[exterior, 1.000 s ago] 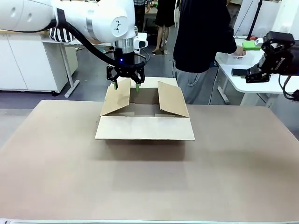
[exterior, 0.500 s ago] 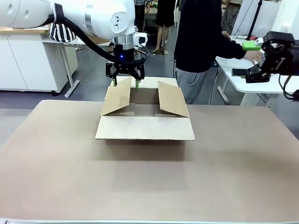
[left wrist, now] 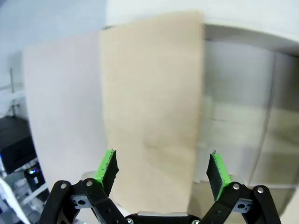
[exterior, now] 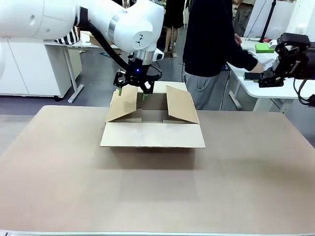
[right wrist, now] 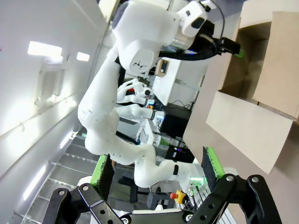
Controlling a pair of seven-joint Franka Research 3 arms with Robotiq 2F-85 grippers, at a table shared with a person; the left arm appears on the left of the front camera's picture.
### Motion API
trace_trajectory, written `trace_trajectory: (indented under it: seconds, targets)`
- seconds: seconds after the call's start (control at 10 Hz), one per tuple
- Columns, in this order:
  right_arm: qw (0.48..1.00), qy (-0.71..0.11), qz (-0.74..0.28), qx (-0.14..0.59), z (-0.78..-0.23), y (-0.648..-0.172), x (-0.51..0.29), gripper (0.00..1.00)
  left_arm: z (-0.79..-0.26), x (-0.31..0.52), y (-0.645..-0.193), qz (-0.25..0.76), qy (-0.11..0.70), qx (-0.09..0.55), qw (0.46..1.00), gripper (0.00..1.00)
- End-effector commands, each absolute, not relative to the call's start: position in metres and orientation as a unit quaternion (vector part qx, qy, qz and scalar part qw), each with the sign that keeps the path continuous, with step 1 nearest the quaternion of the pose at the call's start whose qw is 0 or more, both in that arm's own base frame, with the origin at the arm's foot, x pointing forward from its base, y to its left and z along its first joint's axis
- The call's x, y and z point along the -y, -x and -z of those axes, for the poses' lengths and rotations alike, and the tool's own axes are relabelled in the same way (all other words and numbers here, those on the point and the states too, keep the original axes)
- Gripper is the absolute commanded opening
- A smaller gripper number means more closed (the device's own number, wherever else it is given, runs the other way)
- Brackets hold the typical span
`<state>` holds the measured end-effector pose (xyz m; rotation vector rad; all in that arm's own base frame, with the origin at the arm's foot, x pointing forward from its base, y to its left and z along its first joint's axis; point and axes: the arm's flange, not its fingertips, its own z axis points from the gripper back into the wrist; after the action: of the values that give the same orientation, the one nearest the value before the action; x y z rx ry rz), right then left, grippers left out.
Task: Pack the gift set into the box.
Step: Place both hands on the side flaps of the Package Box and spread them outward.
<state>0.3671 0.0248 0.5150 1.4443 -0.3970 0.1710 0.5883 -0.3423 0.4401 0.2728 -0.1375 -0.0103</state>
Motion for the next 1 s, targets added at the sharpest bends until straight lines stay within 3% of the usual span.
trace_trajectory:
  seconds: [0.0, 0.3, 0.9]
  targets:
    - [0.719, -0.663, -0.082, 0.191, -0.517, -0.370, -0.027, 1.00, -0.440, 0.344, -0.591, -0.046, -0.199, 0.076, 0.976, 1.00]
    - [0.719, -0.663, -0.082, 0.191, -0.517, -0.370, -0.027, 1.00, -0.444, 0.339, -0.585, -0.075, -0.240, 0.098, 0.963, 1.00]
    - [0.719, -0.663, -0.082, 0.191, -0.517, -0.370, -0.027, 1.00, -0.477, 0.291, -0.574, -0.130, -0.228, 0.130, 0.956, 1.00]
